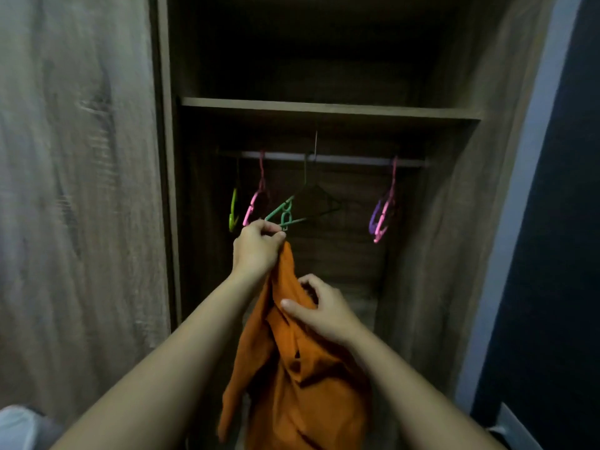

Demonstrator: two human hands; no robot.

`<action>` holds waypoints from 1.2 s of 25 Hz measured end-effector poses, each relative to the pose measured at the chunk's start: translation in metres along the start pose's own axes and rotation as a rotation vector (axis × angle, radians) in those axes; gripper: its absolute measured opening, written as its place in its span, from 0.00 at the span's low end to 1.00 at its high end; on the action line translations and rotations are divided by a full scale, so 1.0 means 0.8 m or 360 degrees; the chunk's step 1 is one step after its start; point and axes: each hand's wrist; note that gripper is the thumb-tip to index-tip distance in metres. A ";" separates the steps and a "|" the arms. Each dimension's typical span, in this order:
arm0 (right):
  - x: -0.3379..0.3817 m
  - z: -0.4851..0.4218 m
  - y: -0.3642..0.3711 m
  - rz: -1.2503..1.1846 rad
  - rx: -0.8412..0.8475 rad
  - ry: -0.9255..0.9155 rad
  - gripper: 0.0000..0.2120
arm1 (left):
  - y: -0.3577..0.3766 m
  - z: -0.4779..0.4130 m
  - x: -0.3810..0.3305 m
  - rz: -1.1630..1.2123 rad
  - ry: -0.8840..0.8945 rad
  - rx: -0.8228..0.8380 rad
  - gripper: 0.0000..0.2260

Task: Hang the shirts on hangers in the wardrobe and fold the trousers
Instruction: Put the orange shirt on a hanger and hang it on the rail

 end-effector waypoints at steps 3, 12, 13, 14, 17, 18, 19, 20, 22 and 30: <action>0.008 -0.003 -0.006 -0.0070 -0.0283 0.0010 0.05 | 0.003 0.003 0.009 0.0111 -0.0041 0.0009 0.04; 0.083 -0.042 -0.020 -0.0226 -0.0348 -0.0128 0.11 | -0.028 0.031 0.062 0.0147 0.0161 0.0535 0.23; 0.088 -0.046 -0.019 -0.0195 -0.0330 -0.0160 0.10 | -0.026 0.036 0.067 0.0010 0.0261 0.0428 0.21; 0.091 -0.049 -0.018 -0.0164 -0.0305 -0.0190 0.09 | -0.025 0.040 0.070 -0.0043 0.0348 0.0285 0.17; 0.088 -0.062 -0.029 0.0021 -0.0178 -0.0266 0.10 | -0.038 0.030 0.078 -0.0015 0.0370 0.0054 0.16; 0.086 -0.067 -0.038 0.0081 -0.0121 -0.0257 0.16 | -0.047 0.023 0.080 -0.0057 0.0325 0.0076 0.19; 0.084 -0.070 -0.047 0.0126 -0.0060 -0.0236 0.21 | -0.056 0.015 0.083 -0.0155 0.0290 0.0128 0.20; 0.081 -0.074 -0.057 0.0153 0.0006 -0.0220 0.23 | -0.065 0.005 0.089 -0.0295 0.0274 0.0205 0.19; 0.065 -0.077 -0.074 0.0267 0.0162 -0.0202 0.24 | -0.084 -0.012 0.099 -0.0570 0.0269 0.0332 0.15; -0.021 -0.050 -0.077 0.0563 0.0529 -0.0030 0.20 | -0.103 -0.032 0.108 -0.0304 -0.0008 0.0122 0.13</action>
Point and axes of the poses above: each hand's wrist, its own z-axis away from the middle knuckle, its own y-axis out of the palm, x = y × z, and after that the axes turned 8 degrees about -x, right-handed
